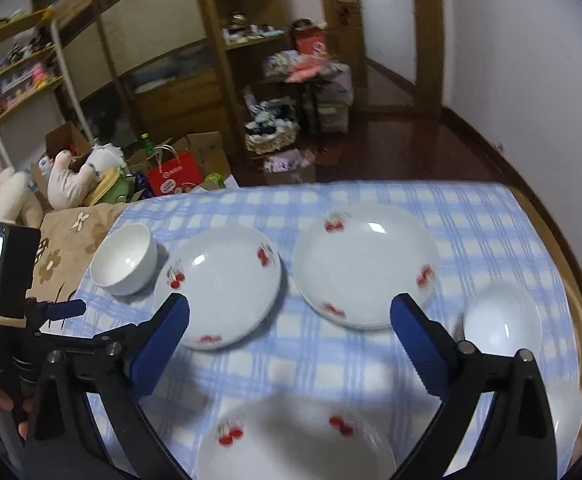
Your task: Organize plates and bowls
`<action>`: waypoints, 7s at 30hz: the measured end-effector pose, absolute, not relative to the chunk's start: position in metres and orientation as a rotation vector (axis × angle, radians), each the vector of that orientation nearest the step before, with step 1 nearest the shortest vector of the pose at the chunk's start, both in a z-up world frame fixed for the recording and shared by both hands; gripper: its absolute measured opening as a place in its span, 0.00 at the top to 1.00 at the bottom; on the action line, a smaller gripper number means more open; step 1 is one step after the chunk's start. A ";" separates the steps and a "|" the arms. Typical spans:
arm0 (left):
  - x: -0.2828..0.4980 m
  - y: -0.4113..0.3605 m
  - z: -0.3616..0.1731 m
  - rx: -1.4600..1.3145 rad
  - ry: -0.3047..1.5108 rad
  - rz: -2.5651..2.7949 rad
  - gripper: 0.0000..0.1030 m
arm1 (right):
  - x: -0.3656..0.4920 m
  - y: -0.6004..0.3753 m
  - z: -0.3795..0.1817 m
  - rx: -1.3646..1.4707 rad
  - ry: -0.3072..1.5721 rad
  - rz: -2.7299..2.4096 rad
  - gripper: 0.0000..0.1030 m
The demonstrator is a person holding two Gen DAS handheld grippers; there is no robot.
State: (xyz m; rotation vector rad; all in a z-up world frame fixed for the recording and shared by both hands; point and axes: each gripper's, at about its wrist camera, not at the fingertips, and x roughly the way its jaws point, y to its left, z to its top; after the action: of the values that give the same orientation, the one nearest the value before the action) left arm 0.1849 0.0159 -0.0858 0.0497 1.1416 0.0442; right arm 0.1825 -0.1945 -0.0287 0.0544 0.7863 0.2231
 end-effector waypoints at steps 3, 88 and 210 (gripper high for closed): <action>0.195 0.025 -0.082 0.050 1.113 0.078 0.13 | 0.202 -0.180 -0.029 0.018 0.788 0.253 0.00; 0.251 0.053 -0.188 -0.332 1.282 -0.020 0.77 | 0.354 -0.122 -0.153 -0.170 1.205 0.369 0.84; 0.111 -0.067 -0.142 -0.074 1.237 -0.391 0.85 | 0.074 -0.280 -0.140 0.189 0.962 0.031 0.88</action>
State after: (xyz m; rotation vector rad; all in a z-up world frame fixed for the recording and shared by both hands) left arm 0.1112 -0.0674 -0.1424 -0.0738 1.2369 -0.3907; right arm 0.0743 -0.2803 -0.1403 0.1887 0.9622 0.0307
